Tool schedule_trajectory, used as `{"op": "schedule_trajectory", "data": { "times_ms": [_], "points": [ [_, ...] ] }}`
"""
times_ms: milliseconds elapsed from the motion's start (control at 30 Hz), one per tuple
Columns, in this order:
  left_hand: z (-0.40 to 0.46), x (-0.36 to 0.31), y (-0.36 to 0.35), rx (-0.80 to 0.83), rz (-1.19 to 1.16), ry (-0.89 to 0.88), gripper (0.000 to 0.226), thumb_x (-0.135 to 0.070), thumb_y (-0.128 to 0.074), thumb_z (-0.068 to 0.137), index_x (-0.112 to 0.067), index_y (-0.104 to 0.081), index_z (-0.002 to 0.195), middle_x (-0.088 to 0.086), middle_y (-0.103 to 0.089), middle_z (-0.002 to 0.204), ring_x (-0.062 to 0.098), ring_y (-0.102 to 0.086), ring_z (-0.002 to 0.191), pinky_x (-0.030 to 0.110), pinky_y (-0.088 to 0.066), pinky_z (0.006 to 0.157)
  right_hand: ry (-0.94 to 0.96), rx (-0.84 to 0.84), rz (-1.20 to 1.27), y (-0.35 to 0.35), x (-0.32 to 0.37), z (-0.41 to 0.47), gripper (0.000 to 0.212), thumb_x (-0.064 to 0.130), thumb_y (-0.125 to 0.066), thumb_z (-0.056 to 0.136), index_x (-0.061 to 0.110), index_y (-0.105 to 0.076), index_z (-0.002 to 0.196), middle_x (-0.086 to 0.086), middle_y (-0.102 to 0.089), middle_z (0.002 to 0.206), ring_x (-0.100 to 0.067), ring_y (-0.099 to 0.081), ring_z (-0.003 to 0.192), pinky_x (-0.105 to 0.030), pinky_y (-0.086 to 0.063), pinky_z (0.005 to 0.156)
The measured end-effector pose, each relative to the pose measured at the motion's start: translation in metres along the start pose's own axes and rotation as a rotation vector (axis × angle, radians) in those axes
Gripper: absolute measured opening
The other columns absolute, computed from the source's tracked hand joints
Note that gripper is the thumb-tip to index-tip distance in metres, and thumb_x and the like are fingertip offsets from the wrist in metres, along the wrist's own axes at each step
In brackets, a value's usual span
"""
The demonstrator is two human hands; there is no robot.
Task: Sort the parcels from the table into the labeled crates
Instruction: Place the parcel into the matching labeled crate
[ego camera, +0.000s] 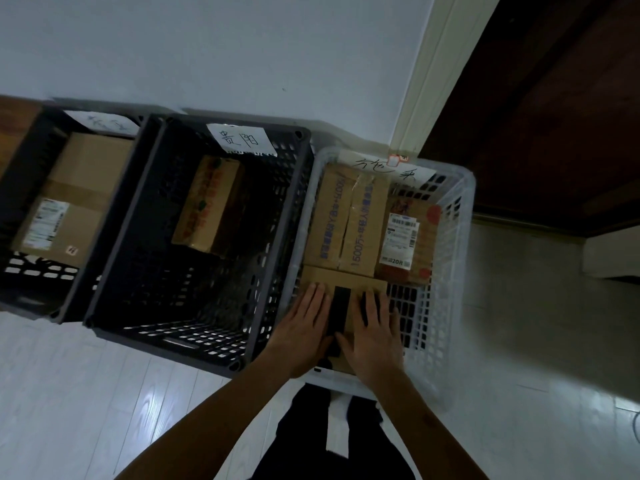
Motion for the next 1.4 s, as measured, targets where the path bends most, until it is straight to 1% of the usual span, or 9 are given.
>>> {"op": "schedule_trajectory", "data": {
  "times_ms": [133,267,400,533,667,867,1033,1200,1400],
  "points": [
    [0.006,0.001,-0.001,-0.027,0.025,-0.024,0.075,-0.051,-0.027,0.099,0.004,-0.025,0.150,0.027,-0.026,0.157,0.039,-0.030,0.146,0.048,-0.021,0.116,0.023,-0.030,-0.014,-0.004,-0.004,0.005,0.087,0.059,-0.072,0.081,0.008,-0.049,0.147,-0.025,-0.043,0.153,-0.046,-0.042,0.141,-0.057,-0.046,0.107],
    [0.003,-0.003,-0.001,-0.014,0.049,-0.010,0.089,-0.045,-0.046,0.099,0.006,0.009,0.149,0.027,0.011,0.158,0.039,0.001,0.152,0.045,0.003,0.119,0.009,0.001,-0.014,-0.007,0.003,0.002,0.090,0.056,-0.082,0.073,0.001,-0.058,0.139,-0.029,-0.050,0.145,-0.048,-0.050,0.134,-0.055,-0.044,0.106],
    [-0.007,-0.002,0.002,0.049,0.066,-0.071,0.106,-0.057,-0.079,0.071,0.008,-0.040,0.146,0.027,-0.039,0.153,0.039,-0.041,0.141,0.047,-0.028,0.115,0.090,0.003,-0.015,-0.007,0.005,-0.007,0.093,0.060,-0.086,0.064,0.004,-0.062,0.135,-0.026,-0.053,0.144,-0.047,-0.053,0.131,-0.055,-0.050,0.101],
    [-0.001,0.002,0.003,-0.067,0.138,-0.144,0.098,-0.056,-0.069,0.083,0.008,-0.033,0.149,0.027,-0.030,0.157,0.039,-0.031,0.146,0.047,-0.018,0.118,0.048,0.044,0.000,-0.006,0.007,0.000,0.096,0.060,-0.084,0.068,0.004,-0.056,0.141,-0.026,-0.045,0.151,-0.047,-0.047,0.137,-0.054,-0.048,0.104],
    [-0.006,0.001,0.002,-0.001,0.104,-0.114,0.092,-0.054,-0.058,0.090,0.006,-0.027,0.152,0.028,-0.028,0.158,0.039,-0.025,0.148,0.045,-0.017,0.118,0.041,0.098,0.047,0.001,0.017,-0.009,0.085,0.048,-0.060,0.096,0.009,-0.019,0.160,-0.018,-0.005,0.168,-0.040,-0.006,0.155,-0.048,-0.018,0.124],
    [-0.007,0.001,0.011,0.079,0.175,-0.171,0.077,-0.031,-0.040,0.105,0.006,0.004,0.155,0.028,0.008,0.163,0.040,0.008,0.153,0.049,-0.007,0.125,0.018,0.163,0.093,0.004,0.020,-0.014,0.074,0.041,-0.050,0.103,0.019,-0.011,0.162,-0.007,0.002,0.169,-0.033,0.004,0.156,-0.044,-0.012,0.125],
    [-0.011,-0.001,0.024,0.107,0.165,-0.147,0.071,-0.028,-0.043,0.103,0.005,-0.008,0.156,0.026,-0.004,0.164,0.036,-0.002,0.154,0.044,-0.012,0.124,-0.016,0.208,0.178,0.006,0.017,-0.015,0.062,0.034,-0.047,0.104,0.017,-0.024,0.159,-0.006,-0.008,0.168,-0.030,-0.004,0.156,-0.045,-0.024,0.123],
    [-0.024,-0.002,0.043,0.058,0.085,-0.167,0.061,-0.025,-0.042,0.101,0.000,-0.025,0.154,0.021,-0.016,0.162,0.035,-0.015,0.151,0.044,-0.013,0.125,-0.152,0.145,0.368,0.029,0.012,-0.022,0.041,0.032,-0.046,0.103,0.010,-0.050,0.138,-0.011,-0.053,0.140,-0.027,-0.054,0.123,-0.038,-0.049,0.099],
    [-0.038,0.000,0.093,-0.086,-0.026,-0.058,0.051,-0.023,-0.040,0.103,-0.012,-0.032,0.153,0.007,-0.027,0.158,0.026,-0.018,0.151,0.039,-0.013,0.124,-0.126,0.108,0.338,0.084,0.000,-0.035,0.047,0.033,-0.046,0.104,0.016,-0.042,0.148,-0.009,-0.052,0.144,-0.026,-0.053,0.128,-0.037,-0.045,0.103]
  ]
}}
Point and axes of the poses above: each hand's wrist, its own z-axis towards the middle knuckle, its own y-axis out of the back of the hand, x = y × z, the point moved 4 cm from there along z, towards the middle knuckle
